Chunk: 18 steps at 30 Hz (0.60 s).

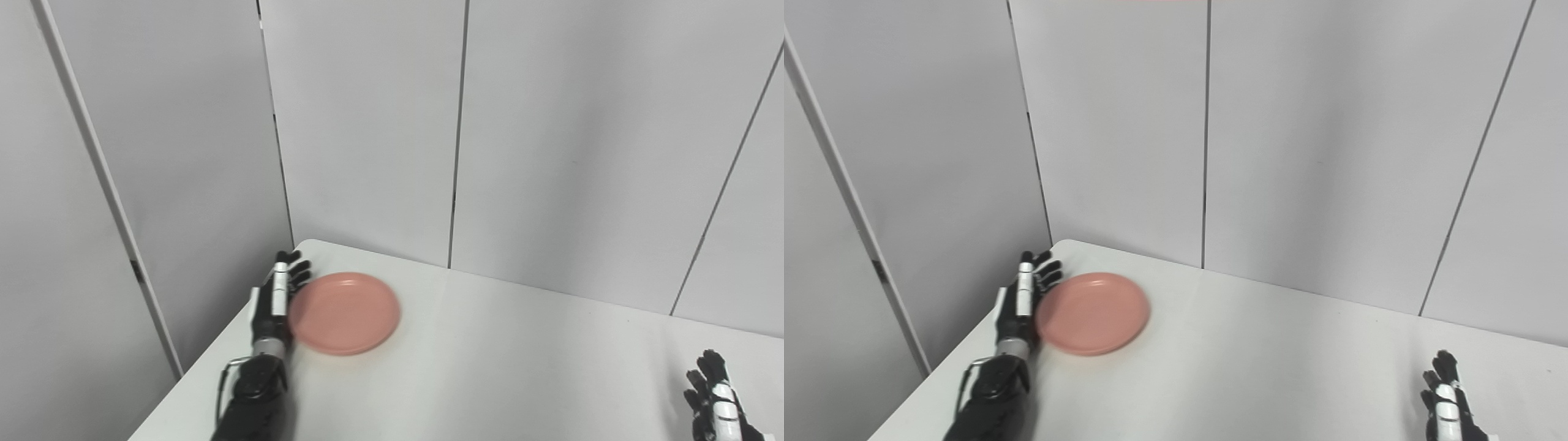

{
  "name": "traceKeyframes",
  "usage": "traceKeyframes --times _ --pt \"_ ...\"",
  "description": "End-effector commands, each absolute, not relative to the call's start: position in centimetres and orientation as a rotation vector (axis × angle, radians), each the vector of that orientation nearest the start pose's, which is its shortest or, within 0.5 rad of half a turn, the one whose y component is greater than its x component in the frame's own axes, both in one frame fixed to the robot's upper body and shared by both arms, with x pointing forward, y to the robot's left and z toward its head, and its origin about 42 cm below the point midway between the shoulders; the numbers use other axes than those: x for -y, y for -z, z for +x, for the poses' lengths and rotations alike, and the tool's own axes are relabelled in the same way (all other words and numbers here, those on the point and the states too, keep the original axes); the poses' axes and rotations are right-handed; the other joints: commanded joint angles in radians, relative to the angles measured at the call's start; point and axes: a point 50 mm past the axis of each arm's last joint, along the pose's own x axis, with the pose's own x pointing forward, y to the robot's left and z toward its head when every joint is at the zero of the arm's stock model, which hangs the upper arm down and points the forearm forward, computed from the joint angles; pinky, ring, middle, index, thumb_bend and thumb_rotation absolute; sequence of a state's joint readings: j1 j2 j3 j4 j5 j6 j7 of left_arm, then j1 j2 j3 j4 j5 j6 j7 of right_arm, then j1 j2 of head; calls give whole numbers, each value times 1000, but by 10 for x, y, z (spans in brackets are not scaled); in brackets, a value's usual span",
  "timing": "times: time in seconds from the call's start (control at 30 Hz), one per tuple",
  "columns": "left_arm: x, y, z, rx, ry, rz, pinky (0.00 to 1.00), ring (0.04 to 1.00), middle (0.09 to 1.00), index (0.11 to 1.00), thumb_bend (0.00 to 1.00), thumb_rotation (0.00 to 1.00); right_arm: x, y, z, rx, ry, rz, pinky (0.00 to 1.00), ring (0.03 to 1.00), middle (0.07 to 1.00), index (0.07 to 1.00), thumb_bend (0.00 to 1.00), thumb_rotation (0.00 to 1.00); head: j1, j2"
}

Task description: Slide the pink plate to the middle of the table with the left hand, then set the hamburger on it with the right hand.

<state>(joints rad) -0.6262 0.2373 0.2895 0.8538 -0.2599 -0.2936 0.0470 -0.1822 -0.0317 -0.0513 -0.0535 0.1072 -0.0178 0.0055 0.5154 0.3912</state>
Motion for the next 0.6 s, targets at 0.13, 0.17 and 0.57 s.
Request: traceKeyframes --times 0.13,0.17,0.57 --pt "-318 -125 464 52 -252 -249 780 785 774 766 874 999 218 -187 340 312 -33 72 1000 997 999 991 421 982 -3 1" --pt "-313 -125 464 45 -249 -265 780 784 773 766 873 999 218 -188 340 313 -32 71 1000 998 999 990 414 984 -3 1" --pt "-291 -118 461 23 -196 -289 748 778 774 768 849 1000 219 -190 339 318 -40 71 1000 1000 1000 995 372 1000 -19 8"
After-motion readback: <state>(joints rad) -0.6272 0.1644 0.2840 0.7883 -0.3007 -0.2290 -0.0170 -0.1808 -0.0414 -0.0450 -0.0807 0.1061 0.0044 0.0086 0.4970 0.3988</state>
